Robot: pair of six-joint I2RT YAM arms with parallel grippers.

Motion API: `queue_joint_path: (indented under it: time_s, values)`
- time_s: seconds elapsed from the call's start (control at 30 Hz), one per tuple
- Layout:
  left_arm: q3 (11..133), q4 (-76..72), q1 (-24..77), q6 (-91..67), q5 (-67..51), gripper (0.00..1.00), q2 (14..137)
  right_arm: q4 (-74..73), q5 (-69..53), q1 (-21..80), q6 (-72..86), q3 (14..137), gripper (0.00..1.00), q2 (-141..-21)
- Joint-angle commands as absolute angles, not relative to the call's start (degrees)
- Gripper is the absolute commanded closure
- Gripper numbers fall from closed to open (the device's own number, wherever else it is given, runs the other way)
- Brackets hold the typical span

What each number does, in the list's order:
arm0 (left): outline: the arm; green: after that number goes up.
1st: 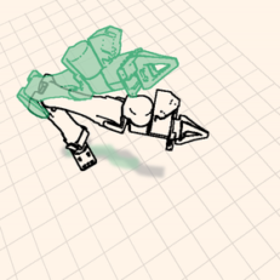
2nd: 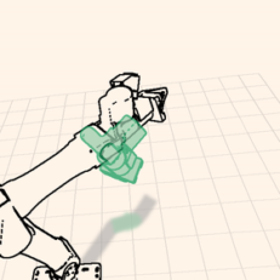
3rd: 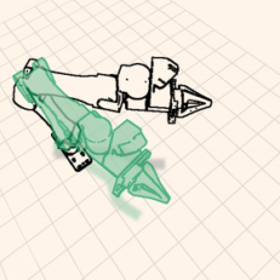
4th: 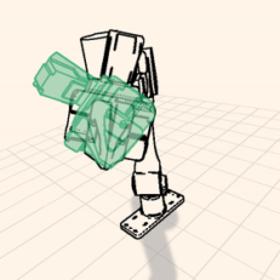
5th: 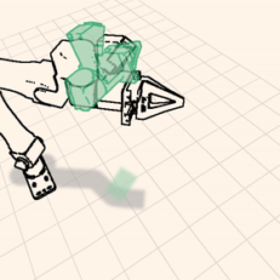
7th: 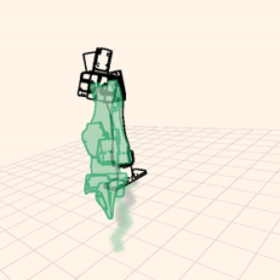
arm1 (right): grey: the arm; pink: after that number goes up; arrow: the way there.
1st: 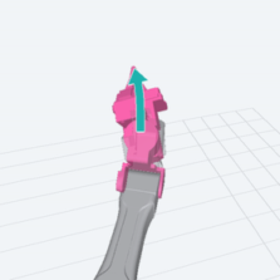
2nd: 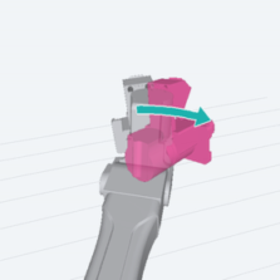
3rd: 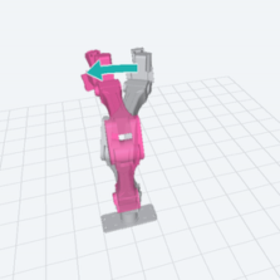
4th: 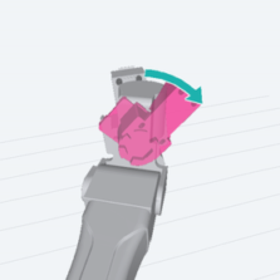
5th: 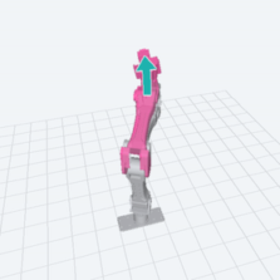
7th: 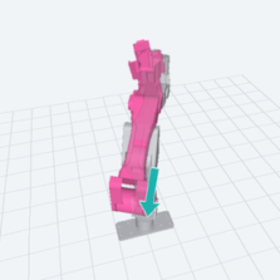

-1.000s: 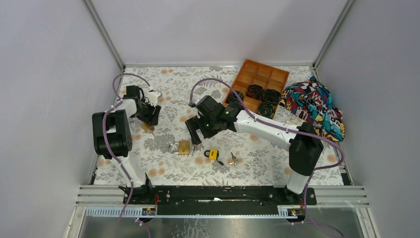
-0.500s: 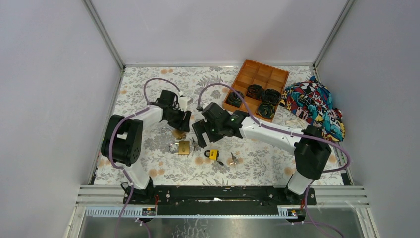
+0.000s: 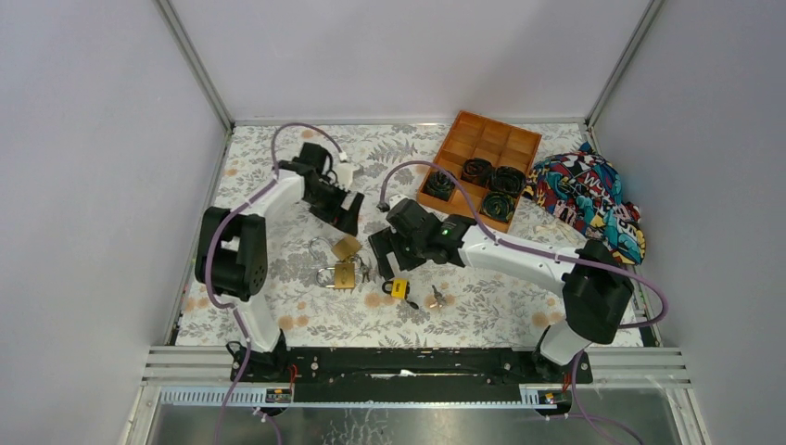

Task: Lock with the key
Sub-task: Remove the lock from the center of the board, then pick up the lock from the center of the board.

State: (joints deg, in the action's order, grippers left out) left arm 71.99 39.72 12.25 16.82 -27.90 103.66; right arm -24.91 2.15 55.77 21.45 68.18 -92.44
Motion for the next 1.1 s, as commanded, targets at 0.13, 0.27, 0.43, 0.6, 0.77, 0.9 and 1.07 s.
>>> queue_joint_path:
  time_s: [0.13, 0.27, 0.43, 0.6, 0.77, 0.9, 1.07]
  values:
    - [80.81, 49.48, -8.64, 22.69, -28.25, 0.02, 101.16, -18.62, 2.2, 56.29, 13.24, 81.96, 0.01, -102.3]
    - [80.12, 50.05, -17.37, 21.21, -30.66, 0.02, 100.01, -27.6, 2.4, 56.24, 10.22, 99.1, 0.0, -118.62]
    - [74.67, 50.03, -20.1, 24.09, -29.07, 0.02, 96.81, -28.89, 3.22, 56.26, 9.07, 108.46, 0.0, -128.67]
    - [71.44, 49.31, -20.13, 24.24, -30.73, 0.02, 94.76, -34.61, 0.37, 56.26, 9.17, 117.12, 0.0, -136.68]
    - [71.49, 49.31, -20.12, 23.89, -31.55, 0.02, 95.06, -33.87, 1.14, 57.34, 8.88, 115.16, 0.01, -137.47]
    - [72.4, 49.44, -20.07, 23.3, -31.91, 0.02, 95.46, -35.62, 3.2, 57.69, 7.91, 114.68, 0.03, -138.73]
    - [72.36, 49.42, -18.71, 22.94, -32.24, 0.05, 95.43, -33.81, 6.15, 57.83, 5.22, 112.33, 0.2, -138.84]
